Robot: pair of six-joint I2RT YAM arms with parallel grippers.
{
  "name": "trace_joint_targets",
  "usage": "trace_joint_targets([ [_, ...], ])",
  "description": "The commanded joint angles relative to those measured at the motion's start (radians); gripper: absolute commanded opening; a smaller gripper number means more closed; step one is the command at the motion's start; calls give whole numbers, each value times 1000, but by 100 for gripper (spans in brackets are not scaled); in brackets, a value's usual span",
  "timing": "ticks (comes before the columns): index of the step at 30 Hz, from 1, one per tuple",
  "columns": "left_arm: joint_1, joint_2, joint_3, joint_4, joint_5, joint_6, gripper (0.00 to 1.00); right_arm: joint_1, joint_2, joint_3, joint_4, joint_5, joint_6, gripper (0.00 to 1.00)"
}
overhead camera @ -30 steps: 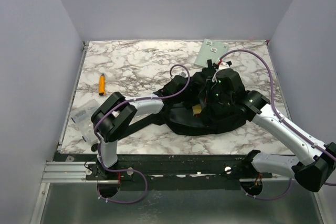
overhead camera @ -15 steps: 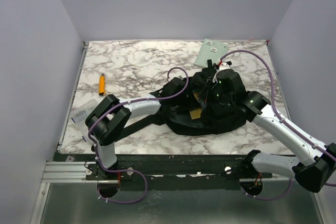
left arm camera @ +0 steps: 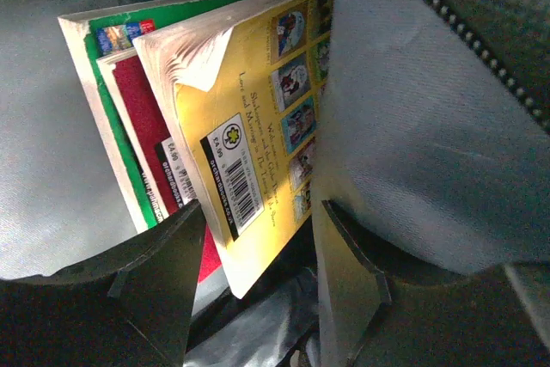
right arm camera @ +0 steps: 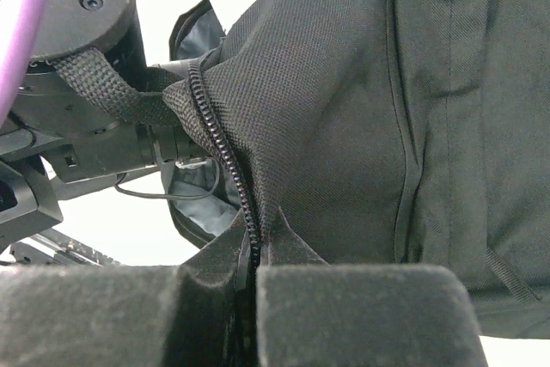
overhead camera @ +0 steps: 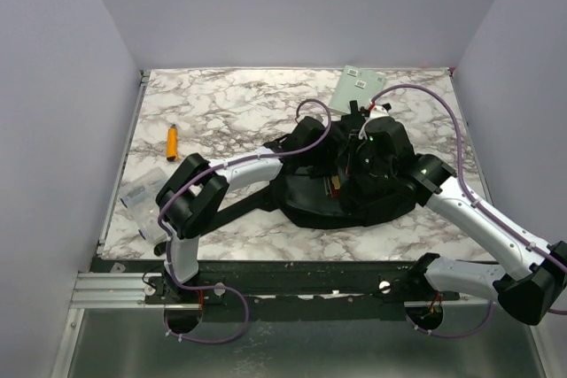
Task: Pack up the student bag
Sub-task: Place the book in the student bag.
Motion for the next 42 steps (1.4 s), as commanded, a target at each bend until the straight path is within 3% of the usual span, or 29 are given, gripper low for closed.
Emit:
trace_joint_targets([
  [1,-9,9,49,-22,36,45,59,-1,-6,-16,35,-4,6,0],
  [10,46,-231,-166,-178,-67,171,72,-1,-7,-22,21,14,3,0],
  [15,61,-516,-289,-253,-61,292,73,0,20,-33,33,3,-9,0],
  [19,67,-770,-363,-285,-36,377,74,5,77,-53,100,-158,-20,0],
  [26,94,-1076,-298,-471,-356,551,80,81,205,-265,390,-389,150,2],
  [33,106,-1077,-216,-414,-432,657,83,120,253,-444,582,-491,288,3],
  [34,105,-1060,-204,-405,-417,660,83,120,233,-441,563,-479,289,6],
  [42,123,-961,-147,-370,-314,692,84,116,110,-111,154,-155,167,72],
])
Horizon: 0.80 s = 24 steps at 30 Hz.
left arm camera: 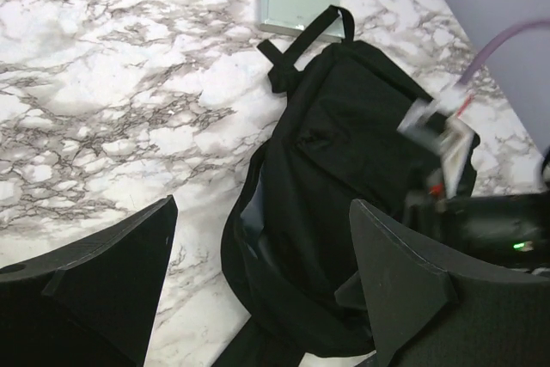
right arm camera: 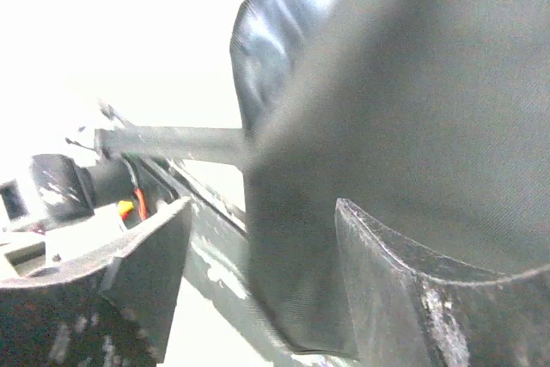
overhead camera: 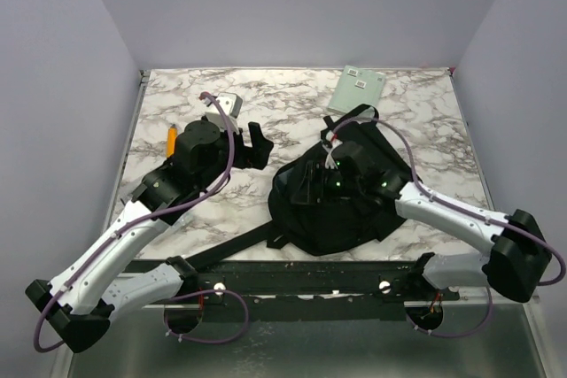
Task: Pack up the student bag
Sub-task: Place the book in the student bag, then adjust the student bag at the center of the board.
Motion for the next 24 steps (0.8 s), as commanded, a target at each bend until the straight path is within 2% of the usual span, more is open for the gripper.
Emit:
trace_joint_targets([
  [1,22,11,33,12,64,42,84,-10,-42,238,-210,269,-83,78],
  [4,29,-8,35,11,93,53,85,-78,22,363,-263,384,-141,90],
  [9,31,-36,52,3,120,77,85,-276,203,462,-148,332,-176,91],
  [13,32,-50,24,19,112,91,85,-356,421,593,-74,357,-222,87],
  [18,32,-75,-59,73,84,122,85,-397,691,753,-76,504,-297,82],
  [21,32,-88,-83,80,87,131,85,-446,759,743,-72,500,-274,77],
  [24,21,-93,-95,85,68,150,86,-489,734,633,-65,522,-224,75],
])
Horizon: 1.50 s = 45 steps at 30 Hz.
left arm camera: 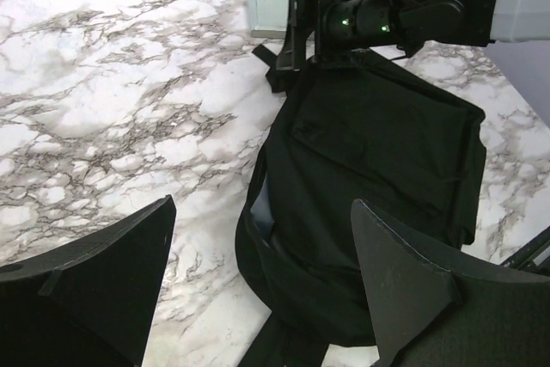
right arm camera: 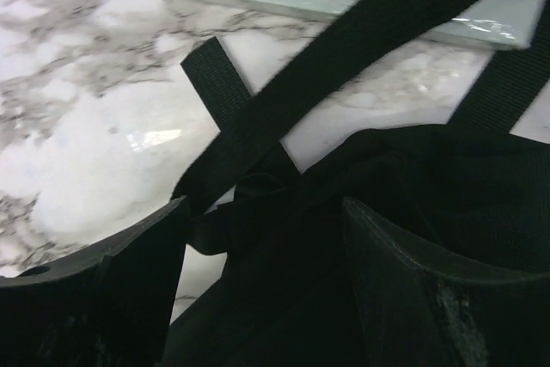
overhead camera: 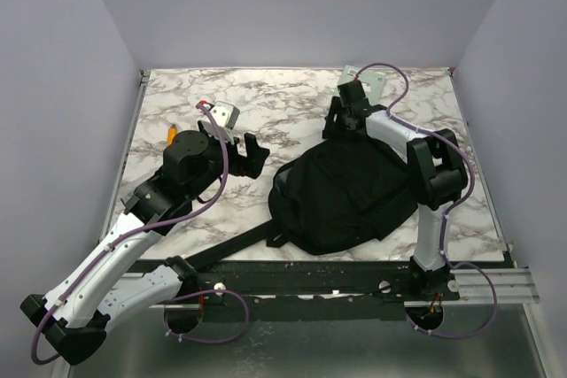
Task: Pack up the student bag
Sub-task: Adjust the student bag at the center of the board, then adjust the book at the center of the board.
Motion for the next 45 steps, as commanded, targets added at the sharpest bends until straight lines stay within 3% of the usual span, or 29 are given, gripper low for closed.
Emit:
trace_joint_targets([
  [1,-13,-22,-22,36,-25,46,86,-76,-41,-136,27,90,40,75],
  [6,-47,-10,-23,36,-29,57,86,-116,-121,-284,114,28,21,76],
  [12,-54,22,-28,46,8,39,86,-142,-111,-115,76,-15,-17,85],
  [17,-30,74,-19,54,65,6,86,-256,-51,-5,123,-118,16,91],
  [24,0,188,5,91,188,-69,86,-393,103,164,218,-267,47,95],
  [30,18,277,55,130,230,-132,86,-479,335,435,210,-389,71,95],
  [37,83,423,124,190,314,-244,86,-545,575,652,320,-607,216,83],
  [45,167,614,219,269,410,-371,86,-546,751,829,364,-701,292,69],
])
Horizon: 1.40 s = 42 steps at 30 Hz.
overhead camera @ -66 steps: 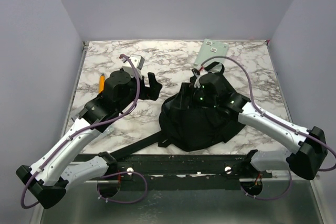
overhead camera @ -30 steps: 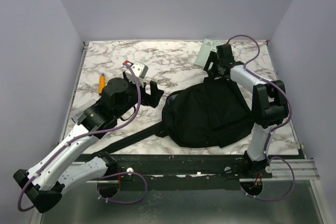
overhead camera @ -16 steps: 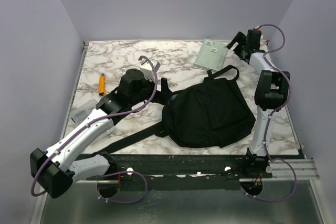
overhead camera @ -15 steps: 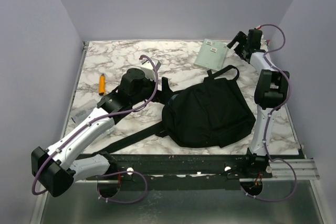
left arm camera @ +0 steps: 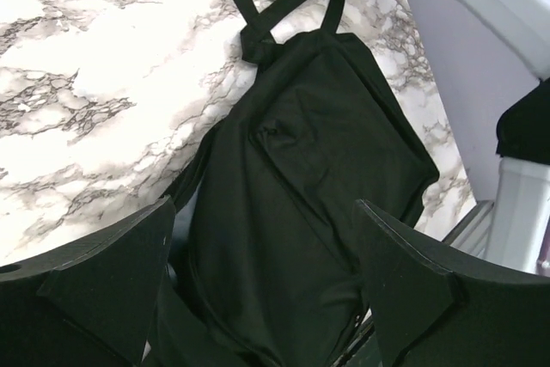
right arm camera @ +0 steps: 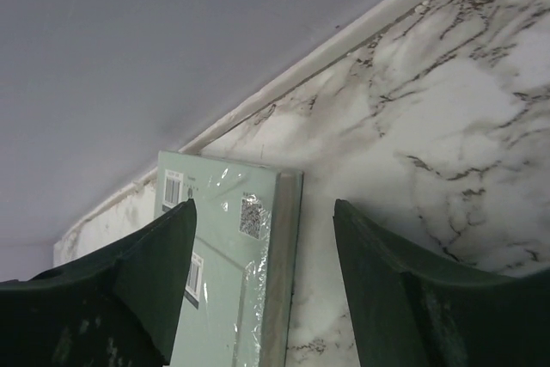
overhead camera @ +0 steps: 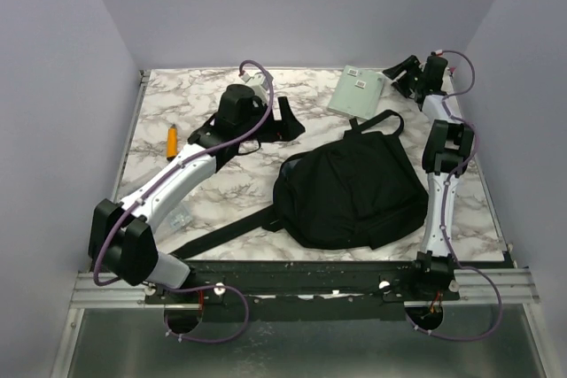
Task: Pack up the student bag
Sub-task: Adjust the book at the center of the board.
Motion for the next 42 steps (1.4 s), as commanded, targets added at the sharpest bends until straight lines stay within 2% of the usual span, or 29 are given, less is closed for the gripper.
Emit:
trace_joint_targets([
  [1,45,109,83,72,86,-106,86,3,99,83,22,-102,68,65],
  [9,113,380,250,107,101,-194,83,41,107,80,16,-182,26,47],
  [16,142,570,409,81,91,-187,80,113,24,-35,-34,-191,-92,42],
  [20,142,689,530,14,66,-196,78,161,-64,-158,12,-185,-72,44],
  [23,142,777,620,-31,69,-204,78,183,-108,-189,-35,-134,-71,49],
  [26,143,833,686,-59,50,-211,78,183,-140,-183,-175,-62,-139,55],
  [29,143,878,725,-60,33,-221,78,185,-170,-223,-229,-51,-205,55],
  [32,143,921,752,-71,-8,-254,78,188,-205,-319,-186,-75,-221,55],
  [38,122,995,837,-57,-10,-301,78,212,-234,-410,-149,-78,-213,53],
  [42,120,1032,921,-163,-12,-438,75,224,-260,-437,-151,-79,-199,53],
])
